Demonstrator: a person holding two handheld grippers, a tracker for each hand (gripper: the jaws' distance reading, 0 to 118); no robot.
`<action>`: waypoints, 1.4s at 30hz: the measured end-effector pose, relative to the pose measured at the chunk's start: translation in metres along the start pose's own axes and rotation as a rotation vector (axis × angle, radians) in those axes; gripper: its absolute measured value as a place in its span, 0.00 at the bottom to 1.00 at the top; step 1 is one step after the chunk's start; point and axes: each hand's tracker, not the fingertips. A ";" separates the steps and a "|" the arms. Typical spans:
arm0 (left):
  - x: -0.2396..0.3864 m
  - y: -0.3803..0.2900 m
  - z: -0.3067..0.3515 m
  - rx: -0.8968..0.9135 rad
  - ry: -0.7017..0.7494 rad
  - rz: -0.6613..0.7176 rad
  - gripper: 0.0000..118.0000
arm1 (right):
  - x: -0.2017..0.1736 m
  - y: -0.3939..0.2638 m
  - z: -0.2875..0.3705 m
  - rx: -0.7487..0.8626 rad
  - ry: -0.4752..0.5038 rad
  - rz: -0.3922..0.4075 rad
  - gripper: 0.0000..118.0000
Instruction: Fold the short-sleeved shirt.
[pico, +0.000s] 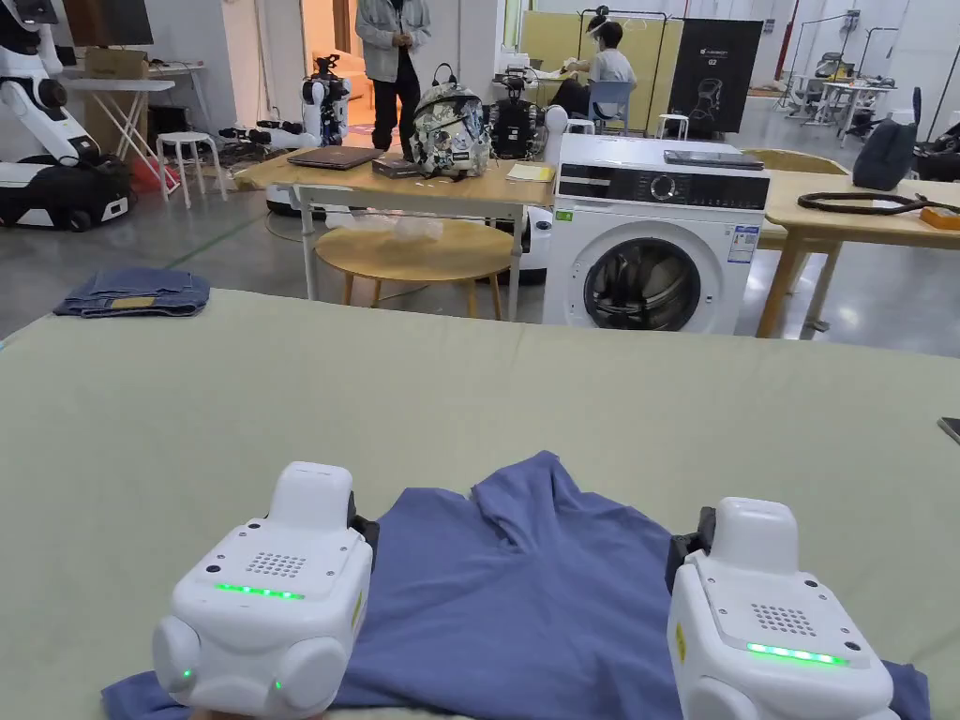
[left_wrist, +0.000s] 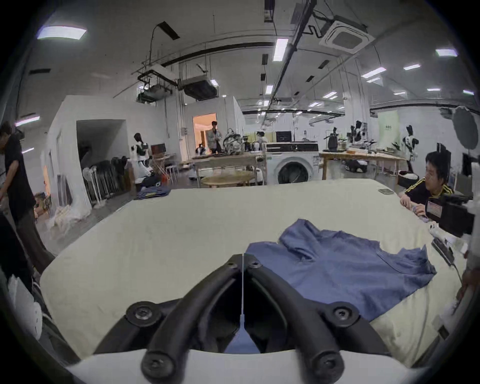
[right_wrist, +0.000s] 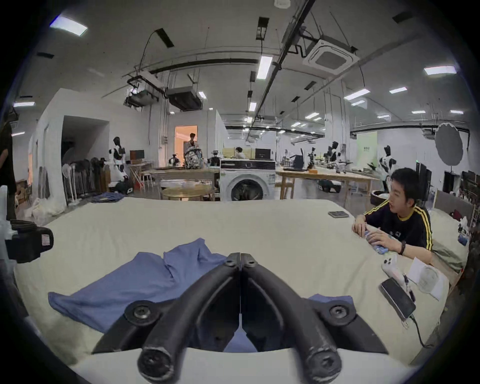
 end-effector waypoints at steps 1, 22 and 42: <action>0.000 0.004 0.007 -0.001 0.003 0.002 0.00 | 0.000 0.002 0.000 -0.008 0.008 -0.016 0.00; -0.184 -0.074 -0.017 -0.638 0.021 0.418 0.44 | -0.014 -0.024 -0.029 -0.112 0.084 0.078 0.00; -0.182 -0.104 -0.083 -0.778 0.213 0.298 0.40 | -0.019 -0.049 -0.047 -0.210 0.102 0.100 0.00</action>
